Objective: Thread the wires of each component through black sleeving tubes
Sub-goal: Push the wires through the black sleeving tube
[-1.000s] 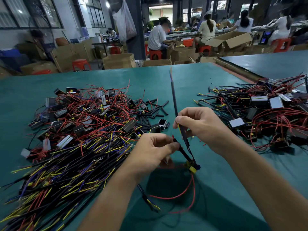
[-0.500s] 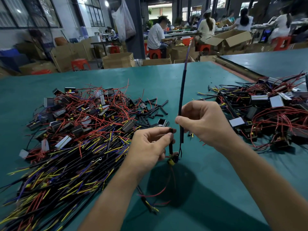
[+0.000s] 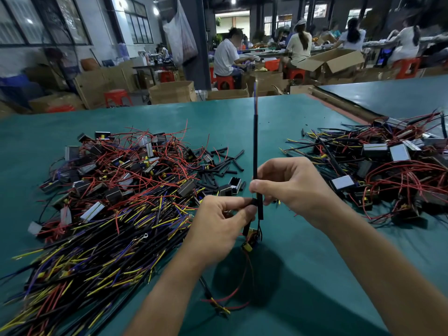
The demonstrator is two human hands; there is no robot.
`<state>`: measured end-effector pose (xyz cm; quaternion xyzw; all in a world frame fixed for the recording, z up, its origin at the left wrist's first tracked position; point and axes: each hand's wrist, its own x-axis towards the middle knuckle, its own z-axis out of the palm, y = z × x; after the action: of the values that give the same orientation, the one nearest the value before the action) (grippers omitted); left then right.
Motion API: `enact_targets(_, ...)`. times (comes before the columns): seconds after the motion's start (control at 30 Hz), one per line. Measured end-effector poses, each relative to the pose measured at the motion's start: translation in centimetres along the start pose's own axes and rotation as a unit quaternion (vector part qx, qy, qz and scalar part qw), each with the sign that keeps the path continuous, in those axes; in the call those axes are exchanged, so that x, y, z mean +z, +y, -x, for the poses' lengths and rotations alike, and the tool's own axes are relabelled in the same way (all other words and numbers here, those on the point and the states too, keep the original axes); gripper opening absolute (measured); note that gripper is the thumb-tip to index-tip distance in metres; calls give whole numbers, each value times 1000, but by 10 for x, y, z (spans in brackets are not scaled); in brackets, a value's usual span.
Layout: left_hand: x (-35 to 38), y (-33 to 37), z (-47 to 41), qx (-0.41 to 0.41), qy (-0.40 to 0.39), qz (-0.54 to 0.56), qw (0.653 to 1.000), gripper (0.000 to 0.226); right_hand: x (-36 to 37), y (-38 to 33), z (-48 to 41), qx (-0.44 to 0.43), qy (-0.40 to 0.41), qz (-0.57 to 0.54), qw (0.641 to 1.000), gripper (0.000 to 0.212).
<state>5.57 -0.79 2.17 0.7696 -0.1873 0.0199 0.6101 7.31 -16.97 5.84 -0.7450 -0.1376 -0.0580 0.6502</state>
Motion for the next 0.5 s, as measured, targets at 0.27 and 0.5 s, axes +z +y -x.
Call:
enact_targets(0.27, 0, -2, -2, 14, 44, -10, 999, 22, 2, 1, 0, -12, 3, 19, 1000, 13)
enact_targets(0.5, 0, -2, 0, 4, 57, 10, 998, 16, 0, -2, 1, 11, -7, 12, 1000, 9)
